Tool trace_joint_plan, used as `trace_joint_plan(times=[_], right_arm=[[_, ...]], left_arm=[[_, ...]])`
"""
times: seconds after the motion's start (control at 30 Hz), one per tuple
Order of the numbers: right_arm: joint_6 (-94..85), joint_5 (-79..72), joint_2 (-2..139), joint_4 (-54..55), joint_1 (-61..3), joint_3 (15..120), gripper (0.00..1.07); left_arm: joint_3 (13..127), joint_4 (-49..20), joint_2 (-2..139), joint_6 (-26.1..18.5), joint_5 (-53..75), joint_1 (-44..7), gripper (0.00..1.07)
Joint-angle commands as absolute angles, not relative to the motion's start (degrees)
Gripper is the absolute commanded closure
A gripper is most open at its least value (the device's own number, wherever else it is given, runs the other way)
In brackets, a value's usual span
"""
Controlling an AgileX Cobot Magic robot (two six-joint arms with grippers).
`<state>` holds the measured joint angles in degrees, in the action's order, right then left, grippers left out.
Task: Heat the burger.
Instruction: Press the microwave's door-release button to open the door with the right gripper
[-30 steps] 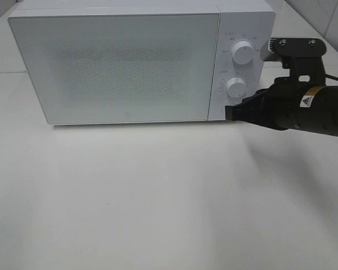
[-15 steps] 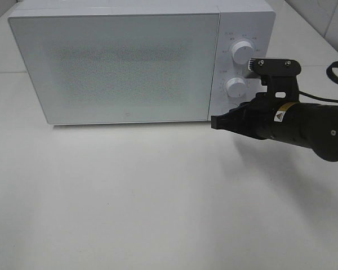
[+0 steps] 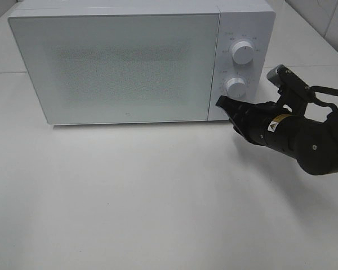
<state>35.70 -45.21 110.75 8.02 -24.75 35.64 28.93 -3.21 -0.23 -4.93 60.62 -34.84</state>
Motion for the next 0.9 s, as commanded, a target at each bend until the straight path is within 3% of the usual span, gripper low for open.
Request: trace_joint_plan(times=[0.03,0.43,0.9], right_arm=[[39.30,-47.04,111.10,9.63,-24.69,36.04,1.07],[40.85,-41.60,111.55,18.16,-24.58,42.80,1.07],[42.57,-39.48,113.04,18.16,-24.58,44.69,1.07]], left_arm=[[28.82,-3.27,-1.49,-4.93,59.70,-34.66,1.06],[28.82,-3.27,-1.49,-4.93,59.70,-34.66,1.06],[28.82,-3.27,-1.49,-4.93,59.70,-34.66,1.06]])
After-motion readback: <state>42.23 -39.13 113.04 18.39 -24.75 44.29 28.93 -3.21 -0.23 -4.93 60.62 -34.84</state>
